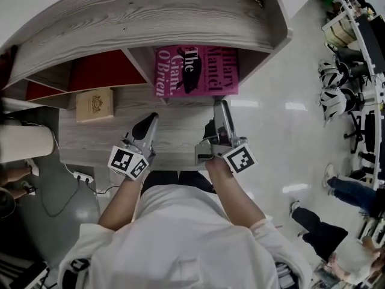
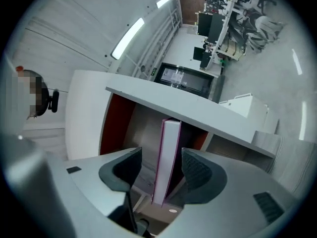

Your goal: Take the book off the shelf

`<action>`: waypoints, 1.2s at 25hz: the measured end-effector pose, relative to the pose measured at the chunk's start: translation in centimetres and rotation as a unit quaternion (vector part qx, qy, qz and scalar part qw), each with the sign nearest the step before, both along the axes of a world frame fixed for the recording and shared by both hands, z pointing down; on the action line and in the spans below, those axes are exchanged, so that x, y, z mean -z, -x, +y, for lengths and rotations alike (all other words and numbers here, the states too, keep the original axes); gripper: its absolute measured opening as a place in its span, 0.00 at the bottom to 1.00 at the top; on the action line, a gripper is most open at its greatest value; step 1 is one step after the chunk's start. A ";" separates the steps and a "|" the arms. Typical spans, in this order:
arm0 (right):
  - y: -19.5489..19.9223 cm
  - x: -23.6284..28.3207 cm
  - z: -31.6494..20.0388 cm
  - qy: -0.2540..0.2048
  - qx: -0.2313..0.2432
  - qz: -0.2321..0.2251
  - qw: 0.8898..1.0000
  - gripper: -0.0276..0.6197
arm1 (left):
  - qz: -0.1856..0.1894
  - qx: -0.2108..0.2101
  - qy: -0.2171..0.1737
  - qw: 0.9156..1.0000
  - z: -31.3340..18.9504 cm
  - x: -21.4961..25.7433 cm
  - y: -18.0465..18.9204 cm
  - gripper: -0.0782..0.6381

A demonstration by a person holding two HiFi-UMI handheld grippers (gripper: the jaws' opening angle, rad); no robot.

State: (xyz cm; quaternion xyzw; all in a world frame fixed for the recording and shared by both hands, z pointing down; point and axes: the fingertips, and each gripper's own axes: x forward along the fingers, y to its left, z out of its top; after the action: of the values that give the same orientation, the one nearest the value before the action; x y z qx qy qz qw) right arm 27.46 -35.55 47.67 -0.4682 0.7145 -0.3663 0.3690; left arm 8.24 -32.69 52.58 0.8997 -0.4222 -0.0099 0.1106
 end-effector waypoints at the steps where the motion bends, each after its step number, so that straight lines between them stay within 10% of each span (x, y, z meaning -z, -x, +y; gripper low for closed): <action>1: 0.0 -0.1 -0.3 0.003 -0.003 -0.001 1.000 0.38 | 0.003 -0.002 0.002 1.000 -0.2 0.0 0.0 0.13; 30: 3.7 -1.6 -7.8 0.063 -0.023 -0.024 0.997 0.43 | 0.024 -0.029 0.020 0.999 -1.8 -1.0 1.3 0.13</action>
State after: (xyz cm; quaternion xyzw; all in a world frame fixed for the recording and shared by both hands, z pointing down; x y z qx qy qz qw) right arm 23.74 -43.36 49.30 -0.4976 0.6701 -0.4131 0.3643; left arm 6.97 -34.50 53.53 0.9085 -0.3934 -0.0201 0.1394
